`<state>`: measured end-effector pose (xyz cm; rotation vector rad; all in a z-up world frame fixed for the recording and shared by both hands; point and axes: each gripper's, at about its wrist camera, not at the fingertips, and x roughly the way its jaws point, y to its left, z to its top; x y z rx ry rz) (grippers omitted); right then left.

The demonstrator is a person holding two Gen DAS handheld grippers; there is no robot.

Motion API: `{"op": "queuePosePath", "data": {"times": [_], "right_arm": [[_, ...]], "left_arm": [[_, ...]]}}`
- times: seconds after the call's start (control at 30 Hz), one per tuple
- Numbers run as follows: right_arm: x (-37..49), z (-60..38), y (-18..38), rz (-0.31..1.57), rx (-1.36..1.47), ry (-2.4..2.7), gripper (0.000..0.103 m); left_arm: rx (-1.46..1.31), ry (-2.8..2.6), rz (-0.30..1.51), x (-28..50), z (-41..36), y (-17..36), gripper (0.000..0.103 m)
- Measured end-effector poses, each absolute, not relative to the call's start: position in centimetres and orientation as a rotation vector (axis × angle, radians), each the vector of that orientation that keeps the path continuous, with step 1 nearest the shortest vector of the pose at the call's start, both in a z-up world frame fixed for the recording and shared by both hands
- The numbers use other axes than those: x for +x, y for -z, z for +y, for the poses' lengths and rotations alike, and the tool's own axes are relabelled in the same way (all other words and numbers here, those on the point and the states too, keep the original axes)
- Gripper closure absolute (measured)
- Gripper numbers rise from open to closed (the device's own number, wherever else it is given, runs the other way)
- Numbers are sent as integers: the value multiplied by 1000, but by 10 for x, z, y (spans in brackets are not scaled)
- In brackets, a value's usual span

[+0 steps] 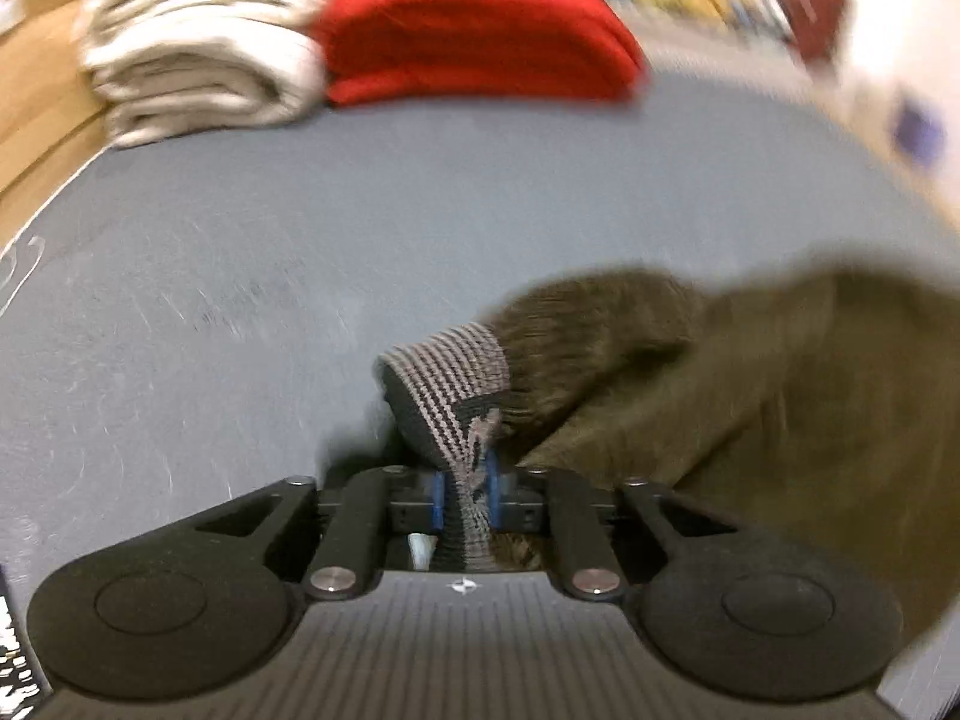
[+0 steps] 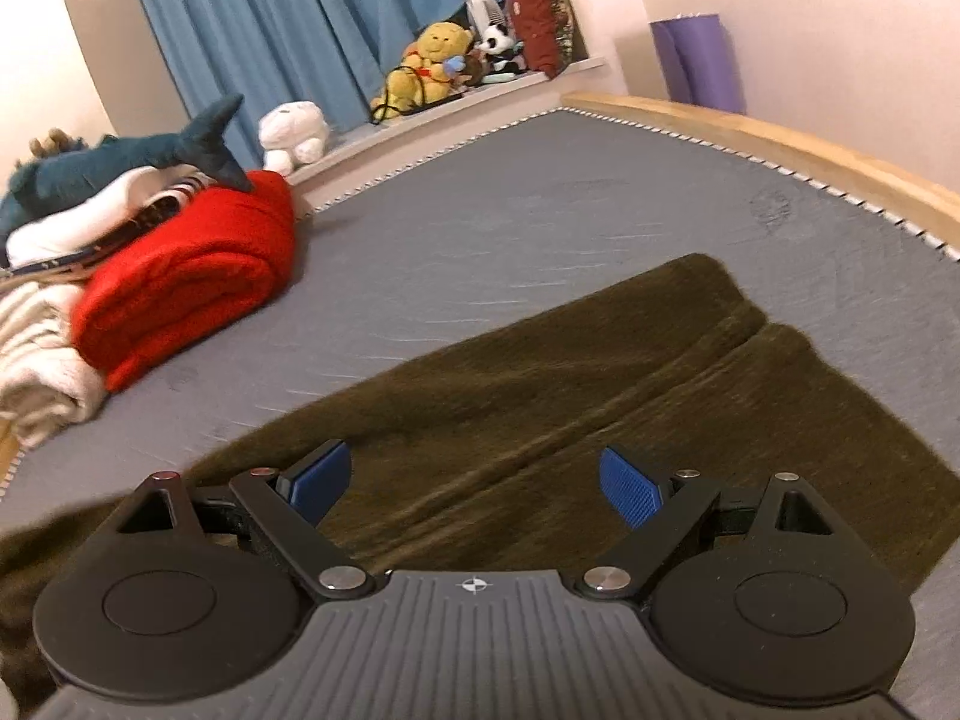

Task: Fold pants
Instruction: 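Lift the waistband with the left gripper and fold it over the legs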

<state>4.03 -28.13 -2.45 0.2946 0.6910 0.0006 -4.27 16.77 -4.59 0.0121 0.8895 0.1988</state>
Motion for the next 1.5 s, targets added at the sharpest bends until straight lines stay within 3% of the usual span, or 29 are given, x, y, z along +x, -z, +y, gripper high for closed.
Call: {"op": "queuePosePath", "data": {"times": [0.13, 0.27, 0.33, 0.43, 0.5, 0.67, 0.7, 0.77, 0.8, 0.83, 1.07, 1.27, 1.37, 1.4, 1.43, 1.5], "right_arm": [[42, -269, 22, 709, 323, -59, 12], [43, -265, 21, 713, 324, -73, 12], [44, -268, 21, 722, 347, -64, 12], [45, -275, 22, 734, 403, -57, 12], [45, -278, 23, 736, 413, -53, 12], [44, -282, 24, 736, 403, -40, 12], [44, -282, 24, 737, 401, -38, 12], [44, -281, 26, 741, 392, -33, 12], [45, -280, 27, 745, 386, -32, 12], [45, -278, 28, 750, 379, -31, 12], [55, -275, 36, 766, 334, -16, 12], [65, -271, 42, 785, 297, -12, 12], [68, -268, 45, 791, 248, -17, 12], [69, -267, 46, 792, 234, -16, 12], [70, -267, 46, 794, 226, -17, 12], [71, -266, 46, 796, 224, -24, 12]], "left_arm": [[253, -163, 881, -74, 118, 67, 90], [57, -182, 787, -70, 134, 46, 86], [-108, -169, 788, -66, 155, 44, 66], [-335, -166, 760, -57, 185, 44, 50], [-458, -137, 735, -48, 198, 43, 43], [-546, -164, 708, -27, 219, 37, 42], [-561, -176, 705, -22, 222, 36, 42], [-584, -208, 697, -8, 231, 34, 54], [-584, -229, 692, -1, 236, 32, 72], [-576, -247, 690, 4, 241, 32, 83], [-492, -381, 648, 73, 294, 43, 93], [-590, -376, 667, 109, 342, 85, 92], [-685, -406, 782, 116, 361, 116, 74], [-712, -441, 807, 113, 369, 116, 44], [-730, -482, 836, 112, 375, 114, 30], [-768, -564, 843, 98, 389, 98, 33]]}}
